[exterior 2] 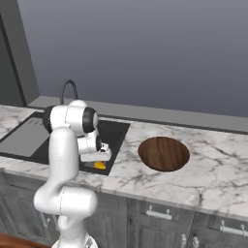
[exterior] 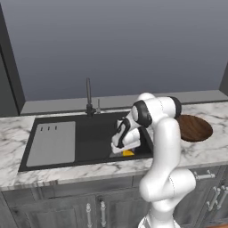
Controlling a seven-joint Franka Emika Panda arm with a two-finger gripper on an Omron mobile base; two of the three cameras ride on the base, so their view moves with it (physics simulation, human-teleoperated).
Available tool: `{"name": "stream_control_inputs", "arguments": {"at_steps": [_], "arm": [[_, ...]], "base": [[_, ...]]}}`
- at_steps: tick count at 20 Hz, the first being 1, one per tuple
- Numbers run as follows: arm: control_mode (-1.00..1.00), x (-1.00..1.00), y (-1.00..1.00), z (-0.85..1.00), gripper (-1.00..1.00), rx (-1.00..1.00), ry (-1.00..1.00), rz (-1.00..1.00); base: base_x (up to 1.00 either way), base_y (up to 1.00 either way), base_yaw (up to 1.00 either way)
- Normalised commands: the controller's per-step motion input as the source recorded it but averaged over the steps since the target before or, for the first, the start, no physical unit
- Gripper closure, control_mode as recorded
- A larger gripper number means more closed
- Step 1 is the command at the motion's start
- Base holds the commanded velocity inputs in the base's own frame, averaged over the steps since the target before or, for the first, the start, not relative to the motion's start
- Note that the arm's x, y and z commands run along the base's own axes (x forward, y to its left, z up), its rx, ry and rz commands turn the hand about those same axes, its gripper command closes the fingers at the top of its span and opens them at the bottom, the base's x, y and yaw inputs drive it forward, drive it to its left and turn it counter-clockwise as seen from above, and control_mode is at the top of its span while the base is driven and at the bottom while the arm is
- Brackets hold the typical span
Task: Pick the potatos from the cabinet and place them in one bowl. Pick the mango from the sink and place it in the other bowl.
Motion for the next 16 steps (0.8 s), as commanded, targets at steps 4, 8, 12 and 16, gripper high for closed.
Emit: {"name": "stream_control_inputs", "arguments": {"at_steps": [4,8,12,16], "arm": [[-1.00,-0.28,-0.17,-0.05,-1.00,-0.02,0.00,0.04],[-1.00,0.06,-0.35,-0.11,-1.00,-0.02,0.00,0.03],[-1.00,0.31,-0.46,-0.37,-1.00,-0.03,0.00,0.02],[-1.00,0.40,-0.39,-0.75,-1.00,-0.07,0.00,0.03]], "base": [[0.00,0.00,0.00],[0.00,0.00,0.00],[0.00,0.00,0.00],[0.00,0.00,0.00]]}}
